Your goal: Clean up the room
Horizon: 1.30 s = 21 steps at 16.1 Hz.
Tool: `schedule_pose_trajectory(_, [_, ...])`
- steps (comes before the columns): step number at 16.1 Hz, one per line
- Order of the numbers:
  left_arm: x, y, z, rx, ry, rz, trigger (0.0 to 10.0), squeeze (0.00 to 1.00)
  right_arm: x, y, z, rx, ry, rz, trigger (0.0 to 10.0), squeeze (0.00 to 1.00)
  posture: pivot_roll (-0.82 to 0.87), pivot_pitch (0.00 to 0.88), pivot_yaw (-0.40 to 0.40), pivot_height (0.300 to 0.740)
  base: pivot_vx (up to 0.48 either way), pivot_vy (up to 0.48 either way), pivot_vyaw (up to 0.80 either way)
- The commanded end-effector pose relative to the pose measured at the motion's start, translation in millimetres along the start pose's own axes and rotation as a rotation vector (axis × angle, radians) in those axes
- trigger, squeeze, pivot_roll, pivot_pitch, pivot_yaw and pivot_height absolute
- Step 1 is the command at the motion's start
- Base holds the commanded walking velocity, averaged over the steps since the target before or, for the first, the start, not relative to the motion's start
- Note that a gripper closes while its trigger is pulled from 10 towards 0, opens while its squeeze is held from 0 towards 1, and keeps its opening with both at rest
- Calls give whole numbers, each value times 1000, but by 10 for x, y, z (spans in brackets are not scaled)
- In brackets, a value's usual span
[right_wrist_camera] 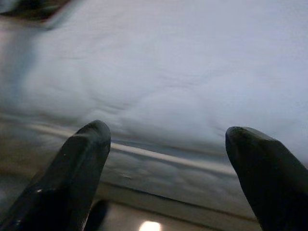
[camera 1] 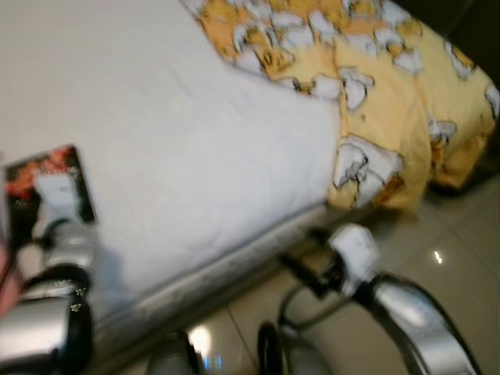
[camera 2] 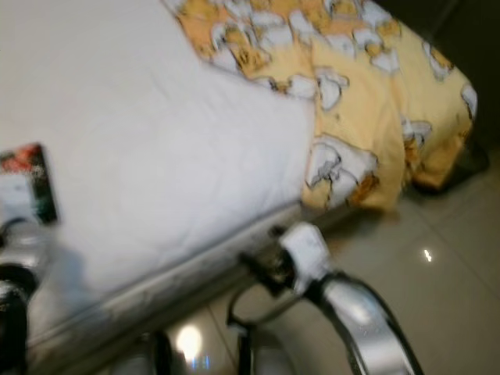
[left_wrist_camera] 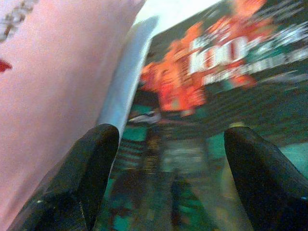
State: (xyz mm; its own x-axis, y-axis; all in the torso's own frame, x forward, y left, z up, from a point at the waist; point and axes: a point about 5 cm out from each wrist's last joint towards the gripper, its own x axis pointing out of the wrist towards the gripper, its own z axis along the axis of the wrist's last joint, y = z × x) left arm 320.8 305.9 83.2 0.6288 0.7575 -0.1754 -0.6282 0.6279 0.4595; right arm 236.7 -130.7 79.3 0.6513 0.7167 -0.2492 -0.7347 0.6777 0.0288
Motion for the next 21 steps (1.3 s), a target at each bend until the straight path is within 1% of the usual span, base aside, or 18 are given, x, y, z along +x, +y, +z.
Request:
schedule_pose_trajectory(1, [-51, -146, 234, -8, -88, -43, 10000, 0, 166, 20, -83, 36, 46, 91, 10000, 0, -40, 48, -64, 740, 0, 0, 0])
schedule_pose_trajectory(2, [-57, -163, 290, -11, -108, -46, 10000, 0, 227, 10, -71, 31, 43, 100, 10000, 0, -31, 37, -60, 740, 0, 0, 0])
schedule_pose_trajectory(3, [-35, -140, 538, -23, -203, -47, 10000, 0, 382, -3, 47, 42, -9, 121, 10000, 0, -9, 10, -52, 740, 0, 0, 0])
schedule_pose_trajectory(4, [-32, -133, 625, -27, -240, -51, 10000, 0, 420, -9, 78, 45, -21, 130, 10000, 0, 1, 0, -48, 740, 0, 0, 0])
schedule_pose_trajectory(5, [-76, -169, 914, -65, -360, -115, 10000, 0, 492, -16, 173, 50, -56, 162, 10000, 0, 29, 0, -43, 740, 0, 0, 0])
schedule_pose_trajectory(6, [-161, -237, 1109, -100, -452, -198, 10000, 0, 553, -34, 238, 61, -77, 197, 10000, 0, 45, 0, -39, 740, 0, 0, 0])
schedule_pose_trajectory(7, [-262, -329, 1184, -142, -500, -291, 10000, 0, 604, -48, 284, 71, -86, 228, 10000, 0, 63, 0, -28, 740, 0, 0, 0])
schedule_pose_trajectory(8, [-308, -364, 1198, -161, -515, -331, 10000, 0, 618, -52, 295, 73, -87, 237, 10000, 0, 63, 0, -28, 740, 0, 0, 0])
schedule_pose_trajectory(9, [-446, -490, 1157, -200, -521, -435, 10000, 0, 657, -91, 301, 76, -87, 246, 10000, 0, 99, 0, -19, 740, 0, 0, 0])
schedule_pose_trajectory(10, [-601, -571, 1097, -207, -571, -516, 10000, 0, 672, -128, 299, 96, -101, 238, 10000, 0, 109, 0, -18, 740, 0, 0, 0])
schedule_pose_trajectory(11, [-688, -609, 1048, -217, -589, -573, 10000, 0, 664, -146, 289, 112, -110, 231, 10000, 0, 126, 0, -23, 740, 0, 0, 0])
schedule_pose_trajectory(13, [-952, -748, 664, -170, -551, -676, 10000, 0, 509, -204, 85, 199, -125, 87, 10000, 0, 135, 0, -30, 740, 0, -480, 0])
schedule_pose_trajectory(14, [-973, -759, 617, -163, -541, -684, 10000, 0, 476, -205, 27, 207, -118, 63, 10000, 0, 131, 0, -31, 740, 0, -480, 0])
schedule_pose_trajectory(15, [-978, -758, 496, -145, -501, -681, 10000, 0, 372, -199, -133, 239, -99, 7, 10000, 0, 127, 0, -32, 740, 0, -480, 0])
schedule_pose_trajectory(16, [-958, -751, 464, -146, -481, -673, 10000, 0, 333, -199, -174, 246, -97, -13, 10000, 0, 118, 0, -31, 740, 0, -480, 0])
schedule_pose_trajectory(17, [-892, -730, 397, -142, -431, -638, 10000, 0, 222, -187, -264, 268, -98, -56, 10000, 0, 107, 0, -27, 740, 0, -480, 0])
schedule_pose_trajectory(19, [-880, -728, 393, -132, -410, -624, 10000, 0, 137, -202, -327, 278, -96, -112, 10000, 0, 78, 0, -16, 740, 0, -480, 0])
schedule_pose_trajectory(21, [-939, -825, 403, -112, -407, -648, 10000, 0, 65, -254, -353, 261, -102, -201, 10000, 0, 69, 0, -12, 740, 0, -467, 0])
